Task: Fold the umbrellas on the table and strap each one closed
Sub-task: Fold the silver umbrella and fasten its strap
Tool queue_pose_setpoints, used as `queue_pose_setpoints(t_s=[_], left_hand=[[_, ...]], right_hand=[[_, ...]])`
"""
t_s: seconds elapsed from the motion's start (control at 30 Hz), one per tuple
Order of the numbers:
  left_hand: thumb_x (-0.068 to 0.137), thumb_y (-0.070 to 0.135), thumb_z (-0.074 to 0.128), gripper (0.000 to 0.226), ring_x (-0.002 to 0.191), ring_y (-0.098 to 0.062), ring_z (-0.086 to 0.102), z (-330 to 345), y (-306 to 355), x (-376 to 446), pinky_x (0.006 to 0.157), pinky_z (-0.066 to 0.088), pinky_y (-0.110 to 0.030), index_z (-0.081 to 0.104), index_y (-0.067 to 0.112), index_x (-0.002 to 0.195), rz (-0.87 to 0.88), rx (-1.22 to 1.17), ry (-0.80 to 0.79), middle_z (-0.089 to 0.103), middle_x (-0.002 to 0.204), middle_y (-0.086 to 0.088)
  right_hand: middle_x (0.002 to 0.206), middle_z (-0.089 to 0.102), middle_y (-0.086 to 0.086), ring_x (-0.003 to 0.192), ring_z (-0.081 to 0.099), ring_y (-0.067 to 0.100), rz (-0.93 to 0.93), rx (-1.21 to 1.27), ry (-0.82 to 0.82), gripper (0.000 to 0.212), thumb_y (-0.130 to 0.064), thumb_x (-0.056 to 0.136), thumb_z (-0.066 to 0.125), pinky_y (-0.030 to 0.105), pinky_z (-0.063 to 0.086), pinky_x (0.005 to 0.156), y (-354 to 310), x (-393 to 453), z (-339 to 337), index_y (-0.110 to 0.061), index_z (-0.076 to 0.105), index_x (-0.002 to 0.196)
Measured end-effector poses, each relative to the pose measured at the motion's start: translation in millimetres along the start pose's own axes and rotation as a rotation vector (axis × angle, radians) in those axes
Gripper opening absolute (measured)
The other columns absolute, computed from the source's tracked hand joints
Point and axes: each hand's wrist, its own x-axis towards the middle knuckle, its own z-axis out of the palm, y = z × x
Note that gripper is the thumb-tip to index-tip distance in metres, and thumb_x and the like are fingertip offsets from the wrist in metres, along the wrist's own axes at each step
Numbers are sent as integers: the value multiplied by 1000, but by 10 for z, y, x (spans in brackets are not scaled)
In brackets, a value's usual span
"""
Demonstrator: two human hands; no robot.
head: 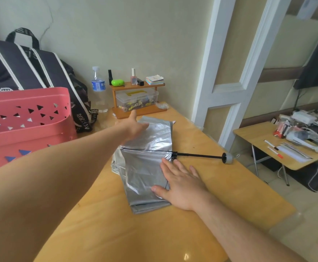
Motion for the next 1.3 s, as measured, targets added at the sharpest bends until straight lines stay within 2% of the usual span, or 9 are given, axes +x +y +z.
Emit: queue_pose_setpoints(t_s=[0.13,0.3,0.43,0.53,0.67,0.73,0.9,1.03,1.3], left_hand=[[98,51,65,86,147,-36,39,-16,-17,141,121,34,-46,18,29,166,51,-212,-41,35,166,-11],[91,25,81,77,103,-20,67,-123,34,17,84,54,-27,41,32,156,171,-519,68,57,135,-7],[87,25,84,93,139,-27,49,-162,-11,-178,109,46,-39,30,42,160,245,-290,-38,42,159,-6],[79,5,82,97,145,-28,44,-192,-13,-348,116,43,-44,38,48,155,234,-457,-72,43,159,-6],[82,-1,80,61,107,-12,63,-315,23,-586,104,47,-29,69,31,133,273,-545,-15,66,109,2],[85,3,81,46,73,-10,52,-398,75,-741,80,45,-20,74,24,125,309,-549,10,48,80,4],[79,30,91,74,110,-12,59,-466,76,-941,101,45,-28,59,27,146,345,-206,-151,65,114,7],[88,33,82,38,105,-17,70,-395,100,-931,94,54,-30,75,25,124,442,224,134,77,112,3],[84,33,86,14,74,-14,67,-477,199,-827,65,56,-28,74,30,78,281,-141,351,74,86,3]], right_hand=[[163,-29,-28,156,-20,6,-6,4,-2,97,-92,86,12,53,-6,127,9,8,9,-37,-11,164],[163,-29,-28,156,-20,7,-7,7,-6,98,-92,86,12,53,-7,126,16,18,4,-38,-11,164],[163,-28,-29,156,-19,7,-2,12,-13,98,-92,85,12,53,-6,126,6,3,-14,-37,-10,164],[164,-26,-29,157,-17,8,5,19,-19,97,-90,88,15,53,-6,126,-14,-11,-43,-36,-8,165],[165,-24,-28,158,-16,11,0,13,-27,95,-91,87,16,54,-5,126,-15,-19,-55,-40,-7,164],[165,-24,-29,158,-15,11,-5,16,-30,92,-92,86,16,54,-6,126,-11,-22,-53,-46,-6,163],[164,-23,-30,158,-15,11,4,17,-30,91,-92,86,17,54,-6,126,-23,-28,-58,-49,-6,162],[164,-24,-31,158,-16,11,8,16,-36,91,-91,86,18,54,-7,126,-29,-33,-63,-48,-6,162],[164,-25,-30,158,-16,11,9,1,-39,90,-90,87,18,54,-7,126,-16,-5,-53,-47,-7,162]])
